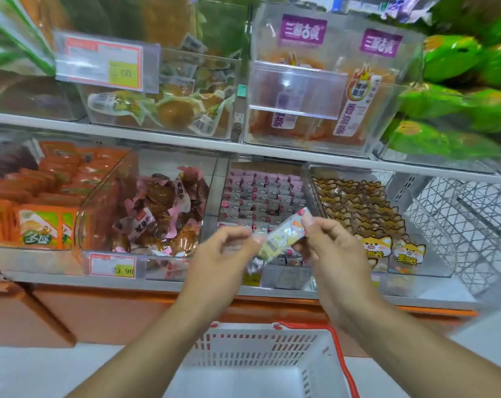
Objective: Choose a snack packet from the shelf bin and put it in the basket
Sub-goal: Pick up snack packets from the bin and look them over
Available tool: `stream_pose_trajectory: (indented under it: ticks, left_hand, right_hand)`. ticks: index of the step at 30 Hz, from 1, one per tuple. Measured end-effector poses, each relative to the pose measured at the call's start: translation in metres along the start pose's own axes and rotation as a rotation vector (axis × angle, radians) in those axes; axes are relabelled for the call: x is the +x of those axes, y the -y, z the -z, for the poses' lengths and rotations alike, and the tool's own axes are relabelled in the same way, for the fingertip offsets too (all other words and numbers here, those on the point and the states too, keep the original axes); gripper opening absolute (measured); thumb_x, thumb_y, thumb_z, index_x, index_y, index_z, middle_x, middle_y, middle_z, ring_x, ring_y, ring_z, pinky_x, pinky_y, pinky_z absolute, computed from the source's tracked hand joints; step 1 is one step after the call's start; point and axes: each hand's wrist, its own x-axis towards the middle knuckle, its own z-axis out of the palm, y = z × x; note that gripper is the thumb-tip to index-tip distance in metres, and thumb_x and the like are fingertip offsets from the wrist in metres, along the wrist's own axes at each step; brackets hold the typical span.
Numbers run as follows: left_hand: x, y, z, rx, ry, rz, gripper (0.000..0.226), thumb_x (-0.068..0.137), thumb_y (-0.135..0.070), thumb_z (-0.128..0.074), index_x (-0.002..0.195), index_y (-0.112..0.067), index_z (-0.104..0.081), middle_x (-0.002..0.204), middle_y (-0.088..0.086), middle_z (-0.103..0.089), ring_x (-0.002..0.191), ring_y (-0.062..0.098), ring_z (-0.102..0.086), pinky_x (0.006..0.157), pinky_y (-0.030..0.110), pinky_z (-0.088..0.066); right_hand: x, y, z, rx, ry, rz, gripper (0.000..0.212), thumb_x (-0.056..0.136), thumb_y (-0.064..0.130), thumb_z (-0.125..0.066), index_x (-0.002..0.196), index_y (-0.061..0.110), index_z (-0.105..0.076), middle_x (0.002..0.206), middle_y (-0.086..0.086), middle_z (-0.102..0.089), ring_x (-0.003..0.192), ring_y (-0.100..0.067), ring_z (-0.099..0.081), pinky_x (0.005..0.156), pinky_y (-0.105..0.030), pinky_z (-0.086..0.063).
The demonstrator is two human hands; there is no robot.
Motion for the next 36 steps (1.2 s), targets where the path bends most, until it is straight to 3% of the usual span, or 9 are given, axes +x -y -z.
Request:
stream_pose_trajectory:
  ticks: [2,7,13,15,19,24,29,33,36]
  left_hand:
    - [-0.009,0.004,-0.003,-0.032,0.091,0.092,0.019,0.087,-0.041,-0.074,0.102,-0.028,-0.076,0.098,-0.011,-0.078,0.090,0.006,-0.073,0.082,0.028,-0.058]
    - [-0.032,0.023,-0.019,-0.097,0.175,0.237,0.021,0.089,-0.019,-0.076,0.110,-0.018,-0.070,0.095,0.006,-0.079,0.082,0.019,-0.076,0.074,0.028,-0.061]
    - [-0.039,0.029,-0.024,-0.163,0.162,0.298,0.021,0.090,-0.011,-0.074,0.110,-0.016,-0.070,0.095,0.006,-0.079,0.088,0.020,-0.076,0.077,0.028,-0.061]
    - [-0.038,0.029,-0.023,-0.175,0.159,0.299,0.021,0.090,-0.012,-0.073,0.111,-0.015,-0.069,0.097,0.005,-0.079,0.089,0.019,-0.076,0.075,0.025,-0.060]
    - [-0.037,0.031,-0.026,-0.201,0.164,0.279,0.029,0.086,-0.012,-0.076,0.113,-0.012,-0.069,0.098,0.009,-0.079,0.090,0.022,-0.076,0.075,0.026,-0.060]
    - [-0.029,0.026,-0.024,-0.629,0.076,0.329,0.047,0.067,-0.013,-0.077,0.111,0.000,-0.069,0.103,0.021,-0.077,0.092,0.028,-0.077,0.069,0.026,-0.062]
    - [-0.026,0.023,-0.021,-0.759,0.049,0.312,0.039,0.072,-0.012,-0.071,0.109,-0.001,-0.067,0.104,0.020,-0.077,0.091,0.026,-0.078,0.066,0.024,-0.061]
    - [-0.024,0.023,-0.017,-0.736,0.005,0.326,0.024,0.073,-0.018,-0.073,0.094,-0.005,-0.076,0.101,0.021,-0.077,0.094,0.031,-0.077,0.065,0.026,-0.061]
    - [-0.023,0.024,-0.016,-0.729,-0.014,0.345,0.020,0.069,-0.023,-0.078,0.082,-0.007,-0.075,0.093,0.023,-0.075,0.095,0.036,-0.076,0.063,0.028,-0.062]
  right_hand:
    - [-0.003,-0.003,0.002,0.022,0.021,-0.049,0.027,0.092,0.024,-0.068,0.106,0.002,-0.070,0.086,-0.006,-0.076,0.073,-0.012,-0.065,0.070,-0.023,-0.057]
    - [0.001,-0.010,0.020,-0.024,0.109,-0.175,0.027,0.093,0.029,-0.066,0.105,0.007,-0.078,0.097,-0.007,-0.076,0.081,-0.013,-0.067,0.068,-0.019,-0.054]
    - [0.009,-0.011,0.026,-0.012,0.208,-0.236,0.033,0.105,0.030,-0.050,0.105,0.009,-0.076,0.080,-0.004,-0.072,0.068,-0.011,-0.066,0.066,-0.022,-0.058]
    - [0.012,-0.008,0.029,-0.007,0.274,-0.243,0.030,0.102,0.034,-0.055,0.109,0.012,-0.075,0.076,0.003,-0.072,0.069,-0.010,-0.067,0.068,-0.022,-0.058]
    - [0.014,-0.009,0.037,-0.173,0.399,-0.210,0.037,0.087,0.023,-0.075,0.122,0.018,-0.067,0.095,-0.002,-0.077,0.091,-0.017,-0.075,0.079,-0.023,-0.058]
    - [0.020,-0.008,0.041,-0.003,0.293,-0.229,0.029,0.093,0.015,-0.070,0.120,0.014,-0.061,0.086,-0.003,-0.077,0.080,-0.015,-0.072,0.071,-0.024,-0.058]
    - [0.024,-0.008,0.043,-0.036,0.326,-0.162,0.048,0.081,0.024,-0.076,0.127,0.017,-0.062,0.111,-0.003,-0.076,0.097,-0.022,-0.073,0.081,-0.031,-0.060]
    - [0.025,0.000,0.052,-0.190,0.501,-0.102,0.072,0.074,0.025,-0.085,0.138,0.039,-0.056,0.141,0.010,-0.060,0.120,-0.019,-0.065,0.087,-0.033,-0.059]
    - [0.023,0.002,0.053,-0.237,0.517,-0.072,0.055,0.079,0.016,-0.083,0.126,0.038,-0.066,0.142,0.004,-0.059,0.116,-0.026,-0.063,0.071,-0.022,-0.058]
